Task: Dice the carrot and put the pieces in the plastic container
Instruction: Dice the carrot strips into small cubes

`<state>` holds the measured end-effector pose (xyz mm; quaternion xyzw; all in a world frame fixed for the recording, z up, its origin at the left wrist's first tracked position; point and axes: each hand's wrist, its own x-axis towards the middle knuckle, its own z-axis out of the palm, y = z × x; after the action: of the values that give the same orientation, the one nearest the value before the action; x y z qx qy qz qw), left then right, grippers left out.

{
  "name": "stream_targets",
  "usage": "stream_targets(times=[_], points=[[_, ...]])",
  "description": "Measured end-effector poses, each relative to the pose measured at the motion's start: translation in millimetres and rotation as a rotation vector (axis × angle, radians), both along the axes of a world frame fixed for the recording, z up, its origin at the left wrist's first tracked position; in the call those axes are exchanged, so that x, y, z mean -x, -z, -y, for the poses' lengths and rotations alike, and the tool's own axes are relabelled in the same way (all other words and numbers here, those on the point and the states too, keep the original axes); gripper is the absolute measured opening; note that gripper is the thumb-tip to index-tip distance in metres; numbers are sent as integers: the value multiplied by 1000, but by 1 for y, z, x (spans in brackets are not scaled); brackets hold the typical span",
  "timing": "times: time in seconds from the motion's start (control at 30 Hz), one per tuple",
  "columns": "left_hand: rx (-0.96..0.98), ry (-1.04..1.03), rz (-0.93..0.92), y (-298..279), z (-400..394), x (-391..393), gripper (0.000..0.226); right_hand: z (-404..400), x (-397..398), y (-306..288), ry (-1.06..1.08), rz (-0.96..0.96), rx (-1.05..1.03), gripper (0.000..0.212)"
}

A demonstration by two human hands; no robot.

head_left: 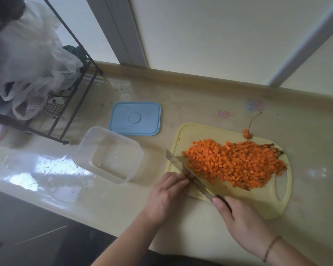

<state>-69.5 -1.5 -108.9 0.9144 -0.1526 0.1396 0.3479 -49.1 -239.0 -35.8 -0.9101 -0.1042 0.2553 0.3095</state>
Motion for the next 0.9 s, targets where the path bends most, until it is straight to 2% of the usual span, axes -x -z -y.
stream_targets(times=[0.1,0.27,0.53,0.63,0.73,0.9], points=[[13,-16,23,1,2,-3,20,1,-2,-5,31,-22,-14,73],[7,-85,53,-1,11,-9,13,6,4,-8,63,-26,-53,78],[7,-21,-2,0,4,-8,9,18,10,-12,30,-21,-23,75],[0,-16,-27,2,2,-8,25,20,11,-10,5,-24,0,73],[9,0,-14,2,1,-8,18,13,7,-8,-26,-32,42,75],[13,-14,15,2,2,-7,25,-6,-11,-2,-40,-10,0,76]])
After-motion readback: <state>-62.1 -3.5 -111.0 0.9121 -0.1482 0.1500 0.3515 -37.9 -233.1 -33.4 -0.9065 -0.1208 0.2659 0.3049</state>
